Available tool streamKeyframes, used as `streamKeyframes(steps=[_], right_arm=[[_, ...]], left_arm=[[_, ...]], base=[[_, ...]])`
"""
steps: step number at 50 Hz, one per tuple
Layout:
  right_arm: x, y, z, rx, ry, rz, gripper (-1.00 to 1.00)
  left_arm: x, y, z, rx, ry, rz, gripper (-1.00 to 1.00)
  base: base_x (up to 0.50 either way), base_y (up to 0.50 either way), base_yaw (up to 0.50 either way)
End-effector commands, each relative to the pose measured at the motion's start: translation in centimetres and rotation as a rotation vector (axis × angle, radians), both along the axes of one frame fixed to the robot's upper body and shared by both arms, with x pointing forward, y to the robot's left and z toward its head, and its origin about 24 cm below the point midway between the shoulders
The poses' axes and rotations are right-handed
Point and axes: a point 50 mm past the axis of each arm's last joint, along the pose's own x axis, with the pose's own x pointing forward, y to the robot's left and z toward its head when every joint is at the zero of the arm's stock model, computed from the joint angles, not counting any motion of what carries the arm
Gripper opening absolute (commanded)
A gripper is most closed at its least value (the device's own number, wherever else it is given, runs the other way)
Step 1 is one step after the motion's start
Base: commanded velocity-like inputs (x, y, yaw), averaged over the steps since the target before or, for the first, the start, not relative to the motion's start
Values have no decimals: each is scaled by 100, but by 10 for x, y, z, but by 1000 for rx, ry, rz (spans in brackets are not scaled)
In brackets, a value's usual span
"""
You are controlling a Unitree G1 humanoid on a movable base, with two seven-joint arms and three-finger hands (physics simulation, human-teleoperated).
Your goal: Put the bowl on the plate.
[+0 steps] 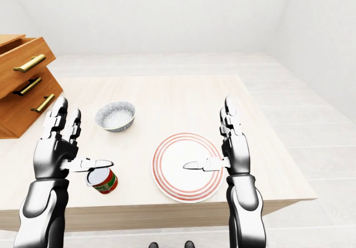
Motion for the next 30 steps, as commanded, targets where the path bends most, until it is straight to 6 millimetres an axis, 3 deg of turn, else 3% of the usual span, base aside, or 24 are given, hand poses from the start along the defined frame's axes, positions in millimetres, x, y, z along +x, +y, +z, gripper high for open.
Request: streamKeyframes(steps=[1,30], right_arm=[[0,-1,-1,2,3,-1,100],[-1,-1,2,-6,-7,-5,100]], left_arm=[[-1,0,-1,1,5,-1,100],[-2,0,2,11,-8,-3,100]], base=[[0,0,0],[6,0,0]])
